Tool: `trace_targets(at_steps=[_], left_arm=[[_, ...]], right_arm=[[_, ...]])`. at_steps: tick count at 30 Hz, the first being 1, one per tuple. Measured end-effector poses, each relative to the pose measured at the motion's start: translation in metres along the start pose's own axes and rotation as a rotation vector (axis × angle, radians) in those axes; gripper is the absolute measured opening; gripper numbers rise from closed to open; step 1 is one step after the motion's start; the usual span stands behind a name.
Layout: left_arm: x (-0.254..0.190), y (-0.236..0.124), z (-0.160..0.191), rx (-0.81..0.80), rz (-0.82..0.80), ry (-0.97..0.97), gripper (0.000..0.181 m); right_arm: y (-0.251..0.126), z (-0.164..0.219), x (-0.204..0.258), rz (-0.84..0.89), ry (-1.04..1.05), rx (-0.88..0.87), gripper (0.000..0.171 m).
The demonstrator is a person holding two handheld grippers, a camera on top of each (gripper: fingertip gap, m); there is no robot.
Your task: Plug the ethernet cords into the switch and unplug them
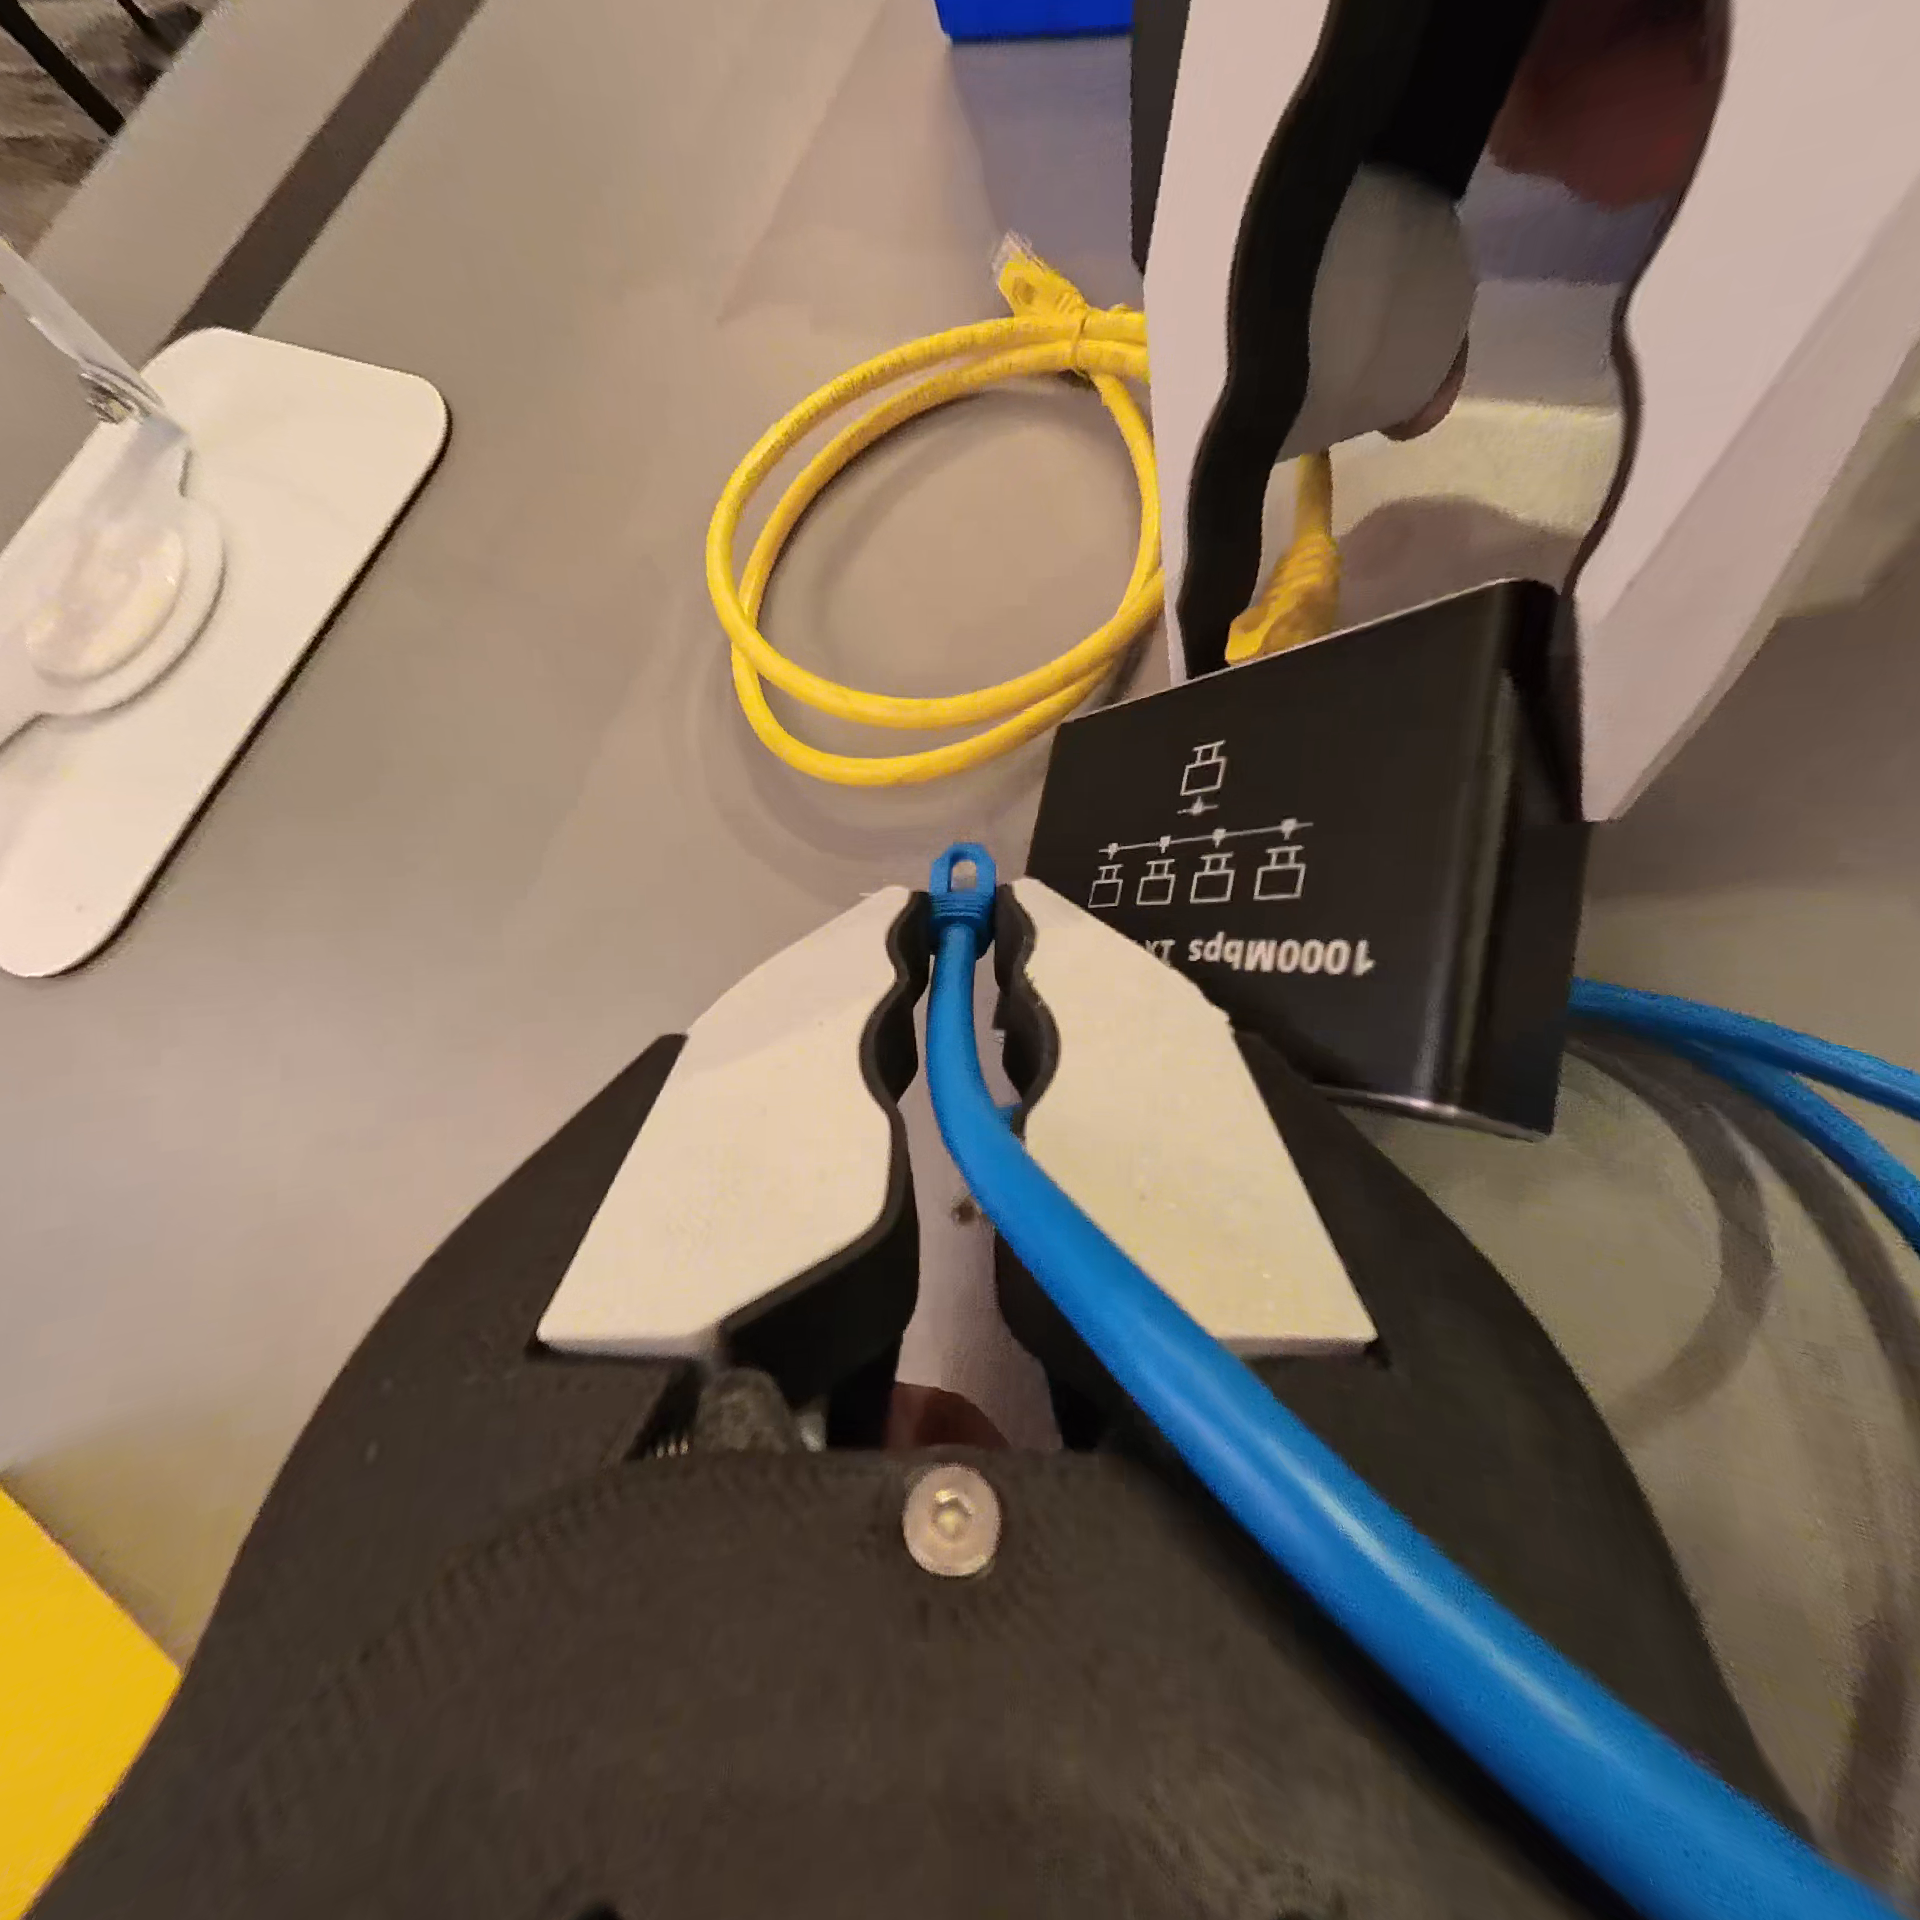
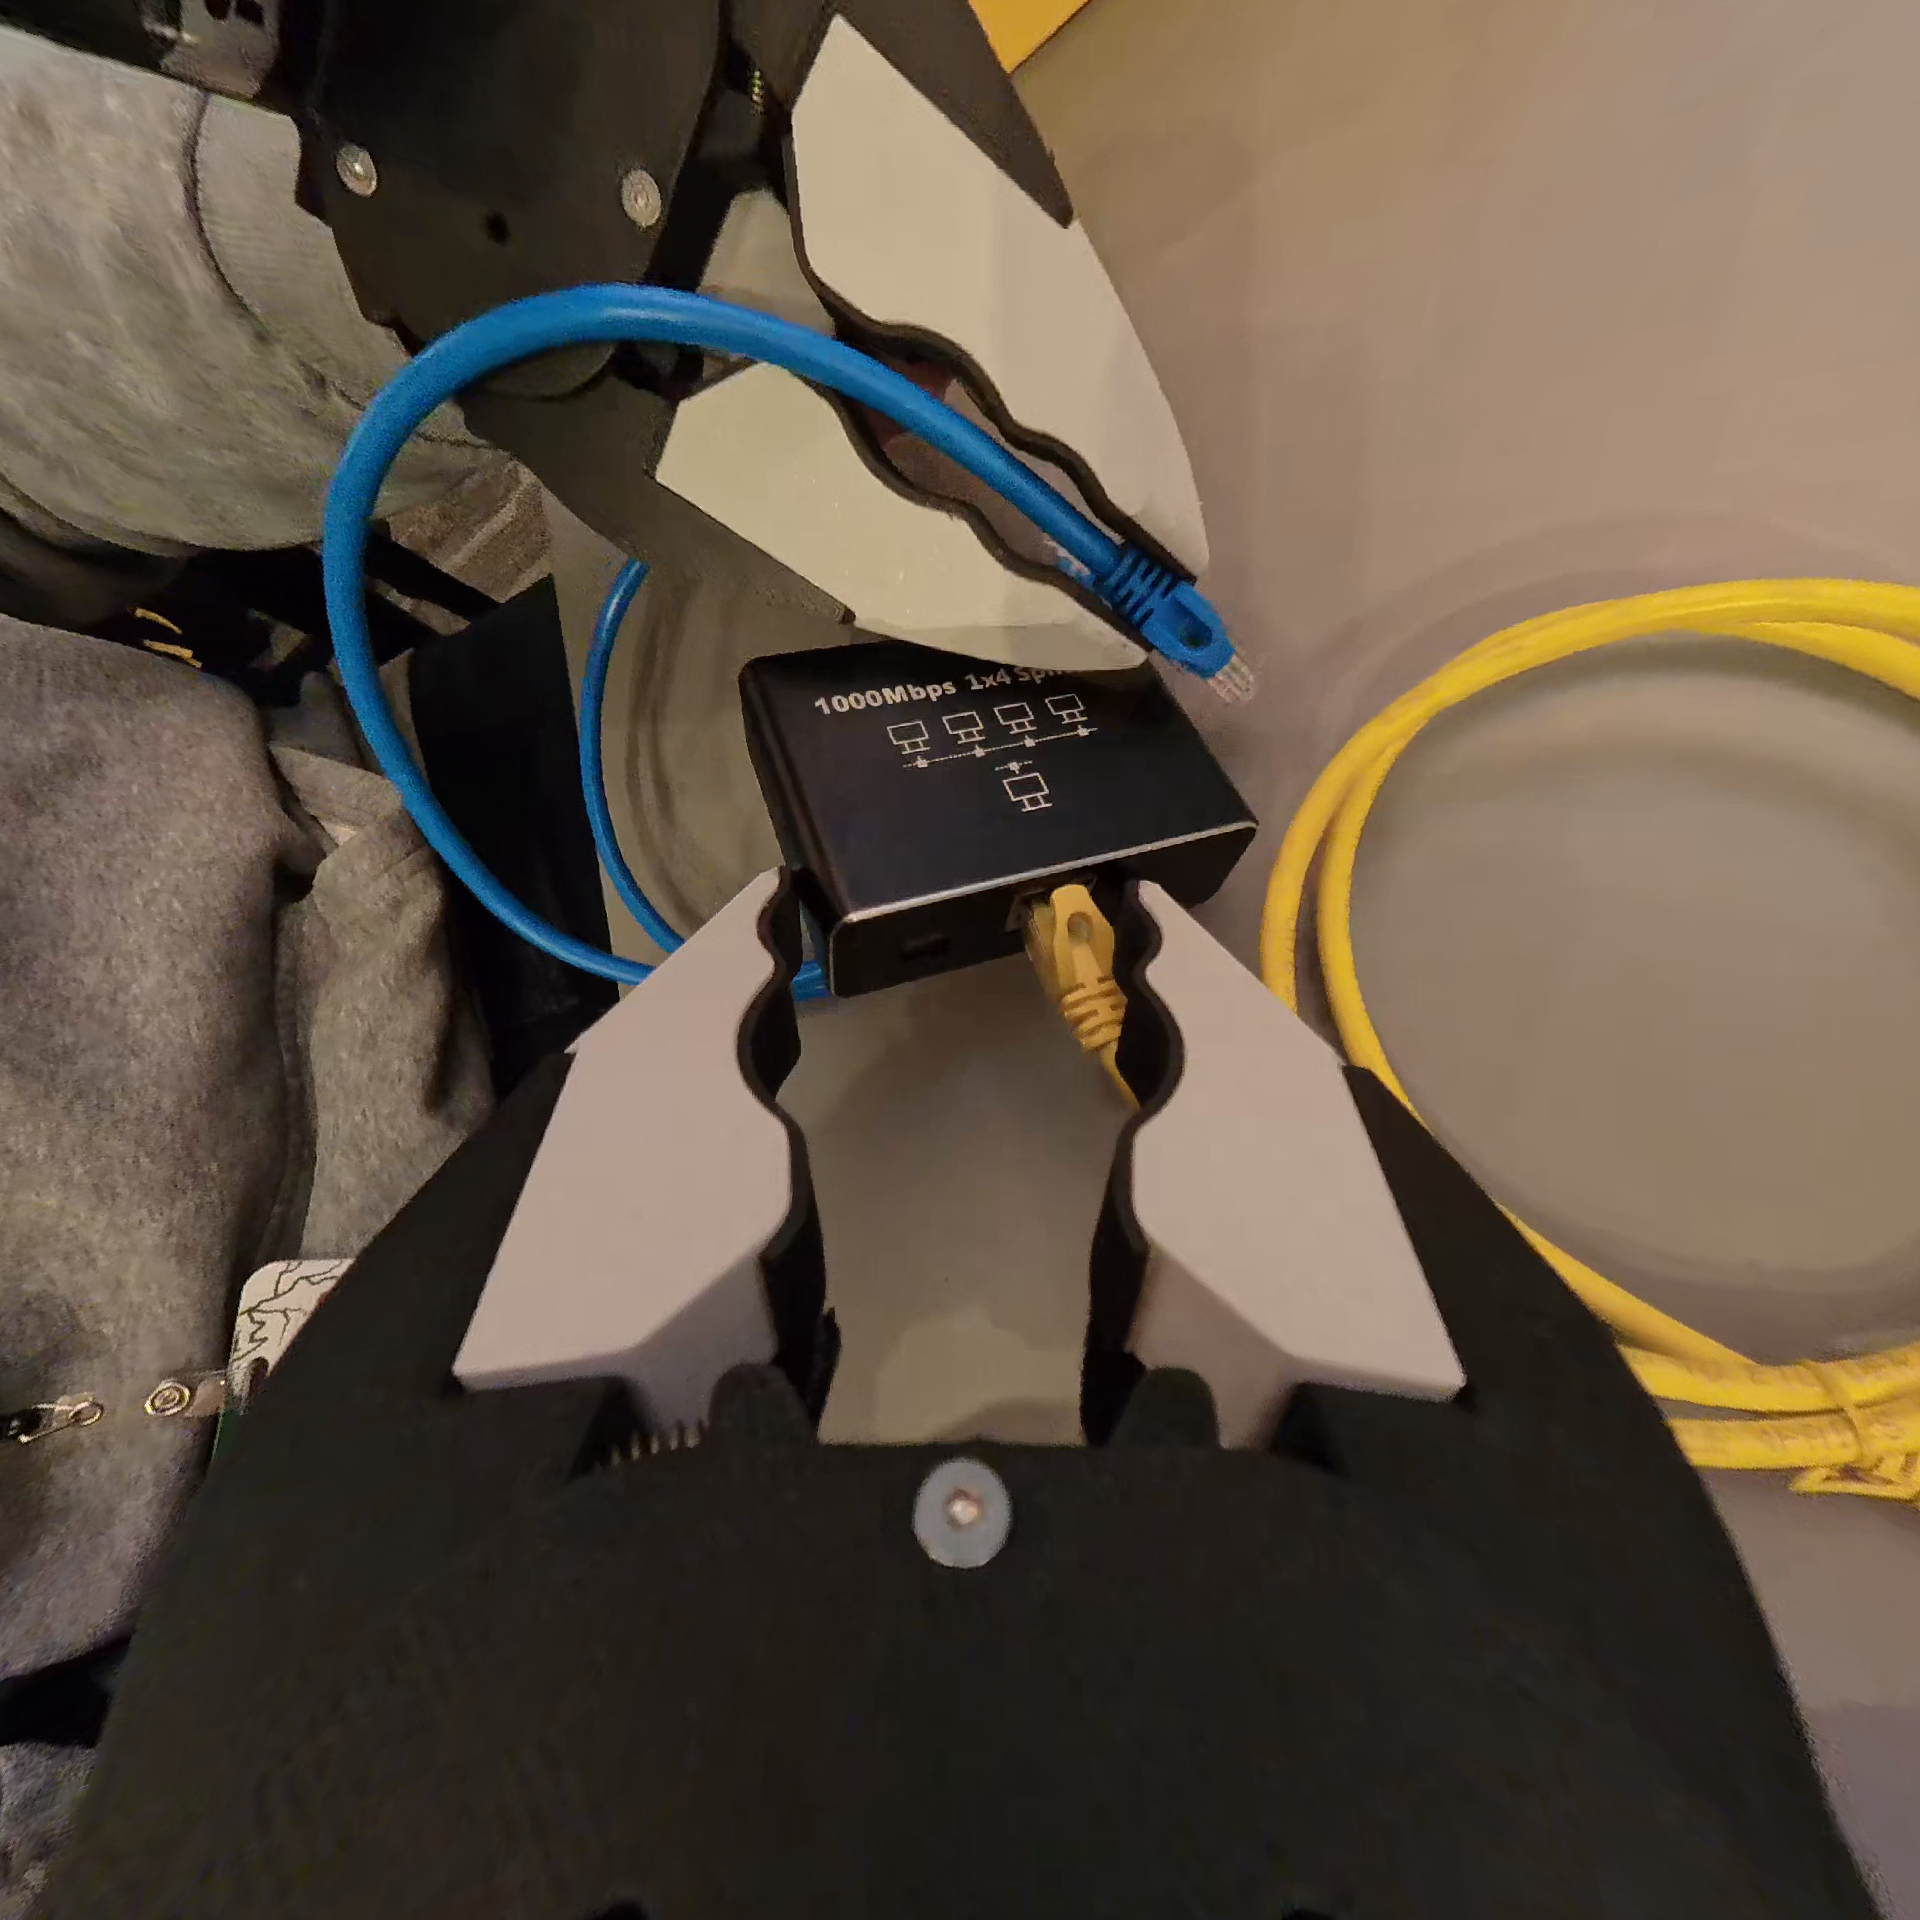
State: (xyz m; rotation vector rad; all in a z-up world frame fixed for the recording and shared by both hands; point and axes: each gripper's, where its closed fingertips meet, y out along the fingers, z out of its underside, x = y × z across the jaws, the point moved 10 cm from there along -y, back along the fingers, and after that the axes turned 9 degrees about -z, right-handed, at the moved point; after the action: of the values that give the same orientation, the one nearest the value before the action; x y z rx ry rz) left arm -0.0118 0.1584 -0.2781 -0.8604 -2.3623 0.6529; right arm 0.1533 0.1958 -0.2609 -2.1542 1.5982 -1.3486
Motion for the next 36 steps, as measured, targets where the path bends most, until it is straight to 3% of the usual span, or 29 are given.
trace_targets(at_steps=[9, 13, 19, 25, 26, 31, 33, 36], left_arm=[[0.006, 0.004, 0.005, 0.005, -0.008, -0.048, 0.012], [0.013, 0.006, 0.009, 0.01, 0.017, -0.098, 0.012], [0.003, 0.011, 0.01, 0.011, 0.054, -0.083, 0.012], [0.004, 0.011, 0.01, 0.017, 0.042, -0.055, 0.012], [0.004, 0.011, 0.01, 0.019, 0.04, -0.049, 0.012], [0.005, 0.013, 0.009, 0.014, 0.05, -0.064, 0.012], [0.005, 0.013, 0.007, 0.016, 0.044, -0.047, 0.012], [0.001, 0.012, 0.002, 0.001, 0.062, -0.046, 0.012]], right_arm=[[0.002, -0.002, 0.008, 0.088, -0.085, -0.087, 0.058], [-0.005, -0.014, 0.014, 0.155, -0.143, -0.24, 0.039], [0.011, -0.012, 0.003, 0.318, -0.192, -0.241, 0.04], [-0.003, -0.015, 0.022, 0.442, -0.357, -0.09, 0.053], [-0.005, -0.014, 0.029, 0.463, -0.407, -0.034, 0.063], [0.013, 0.019, 0.056, 0.611, -0.73, 0.308, 0.079], [0.023, 0.033, 0.056, 0.679, -0.831, 0.444, 0.079], [0.038, 0.042, 0.054, 0.731, -0.936, 0.454, 0.067]])
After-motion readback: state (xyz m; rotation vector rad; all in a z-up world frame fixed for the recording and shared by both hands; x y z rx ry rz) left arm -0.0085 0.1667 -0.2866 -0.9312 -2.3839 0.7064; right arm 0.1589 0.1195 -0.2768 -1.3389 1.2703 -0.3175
